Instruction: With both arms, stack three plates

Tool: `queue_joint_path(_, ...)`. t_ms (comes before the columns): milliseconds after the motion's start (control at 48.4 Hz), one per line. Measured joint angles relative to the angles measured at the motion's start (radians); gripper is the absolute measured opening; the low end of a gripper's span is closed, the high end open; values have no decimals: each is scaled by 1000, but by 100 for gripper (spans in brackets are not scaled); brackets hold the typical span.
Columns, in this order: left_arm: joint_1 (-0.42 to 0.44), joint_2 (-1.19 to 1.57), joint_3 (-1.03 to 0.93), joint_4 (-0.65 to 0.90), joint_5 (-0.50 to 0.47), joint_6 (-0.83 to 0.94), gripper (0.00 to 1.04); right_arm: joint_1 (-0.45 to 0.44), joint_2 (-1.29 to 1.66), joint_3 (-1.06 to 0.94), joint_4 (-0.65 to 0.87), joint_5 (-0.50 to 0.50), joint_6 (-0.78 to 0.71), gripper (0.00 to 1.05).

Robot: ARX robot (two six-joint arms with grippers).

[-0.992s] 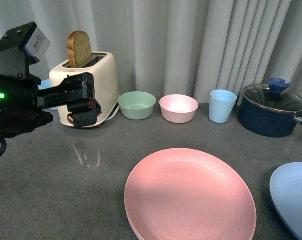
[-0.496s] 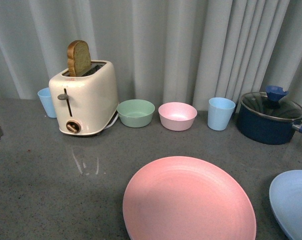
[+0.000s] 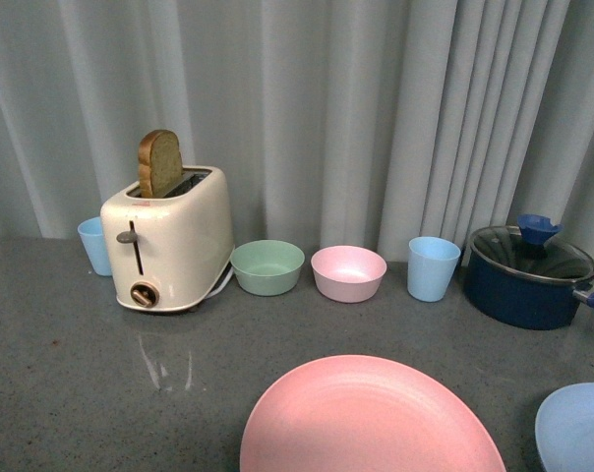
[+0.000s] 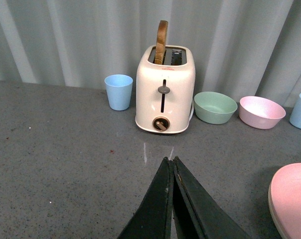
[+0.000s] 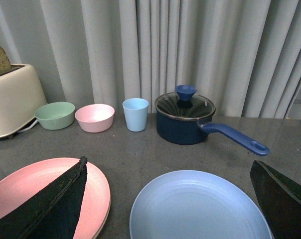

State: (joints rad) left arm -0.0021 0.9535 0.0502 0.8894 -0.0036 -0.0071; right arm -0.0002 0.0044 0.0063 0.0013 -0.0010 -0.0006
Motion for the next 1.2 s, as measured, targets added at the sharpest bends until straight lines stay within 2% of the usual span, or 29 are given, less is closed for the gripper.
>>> queue_joint_path(124,0,-141,-20,-116,2,0,4,0,0,0,0,0,0,97)
queue_joint_path(620,0,-472,-22,-412,2,0,4,0,0,0,0,0,0,97)
queue_joint_path(1198,0,-728,-22,-660,2,0,4,0,0,0,0,0,0,97)
